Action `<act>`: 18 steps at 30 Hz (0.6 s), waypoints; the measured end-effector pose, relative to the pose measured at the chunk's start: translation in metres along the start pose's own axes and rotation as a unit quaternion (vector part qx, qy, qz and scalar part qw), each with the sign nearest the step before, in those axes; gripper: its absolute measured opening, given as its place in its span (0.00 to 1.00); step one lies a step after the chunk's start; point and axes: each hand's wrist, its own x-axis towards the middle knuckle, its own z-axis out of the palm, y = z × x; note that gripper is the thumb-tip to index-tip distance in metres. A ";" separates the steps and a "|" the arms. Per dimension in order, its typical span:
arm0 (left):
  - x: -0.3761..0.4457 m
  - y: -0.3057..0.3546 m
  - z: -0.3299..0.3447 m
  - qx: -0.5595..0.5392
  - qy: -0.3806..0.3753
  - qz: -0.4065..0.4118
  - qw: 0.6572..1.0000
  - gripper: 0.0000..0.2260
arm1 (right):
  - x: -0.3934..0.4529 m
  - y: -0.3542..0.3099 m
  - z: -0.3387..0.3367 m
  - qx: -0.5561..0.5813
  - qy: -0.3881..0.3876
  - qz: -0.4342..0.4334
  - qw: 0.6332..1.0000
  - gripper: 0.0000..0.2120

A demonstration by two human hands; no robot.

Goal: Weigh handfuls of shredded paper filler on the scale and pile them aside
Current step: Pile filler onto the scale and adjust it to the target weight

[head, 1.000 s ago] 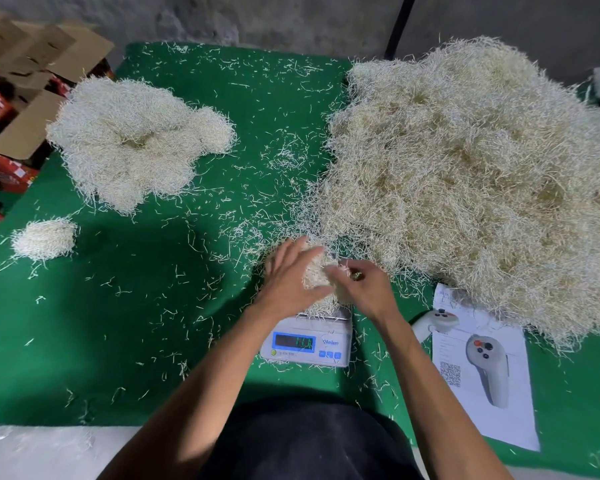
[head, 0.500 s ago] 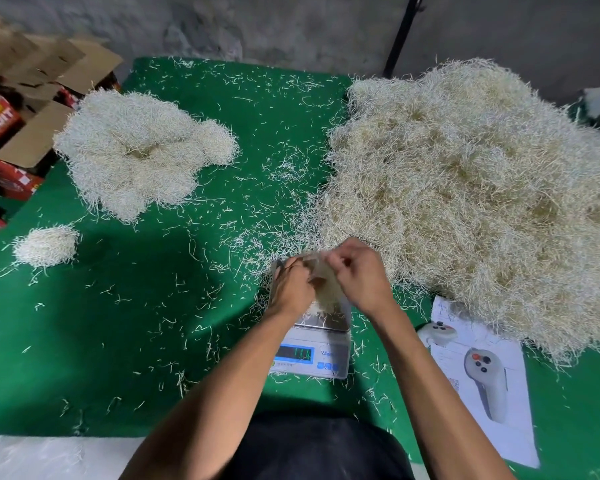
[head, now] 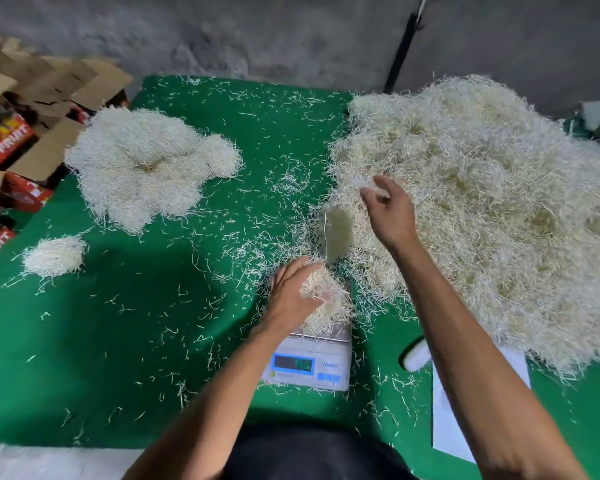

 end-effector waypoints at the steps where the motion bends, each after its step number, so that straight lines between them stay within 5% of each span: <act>1: -0.002 -0.002 -0.006 -0.025 0.001 0.000 1.000 0.34 | -0.003 0.016 0.002 -0.070 -0.005 0.002 0.998 0.23; 5: -0.020 -0.018 -0.030 -0.117 0.002 -0.055 0.992 0.36 | -0.038 0.089 0.017 -0.124 0.009 0.068 0.990 0.18; 8: -0.045 -0.042 -0.033 -0.170 0.035 -0.164 0.971 0.37 | -0.094 0.145 0.035 -0.154 -0.094 0.167 0.969 0.12; 10: -0.068 -0.064 -0.029 -0.134 0.067 -0.213 0.965 0.29 | -0.139 0.177 0.044 -0.192 -0.160 0.195 0.948 0.10; 13: -0.101 -0.096 -0.017 -0.010 0.065 -0.179 0.982 0.18 | -0.191 0.204 0.054 -0.206 -0.111 0.163 0.958 0.14; 18: -0.114 -0.102 0.001 0.068 0.053 -0.149 0.985 0.21 | -0.207 0.208 0.064 -0.208 -0.056 0.161 0.963 0.16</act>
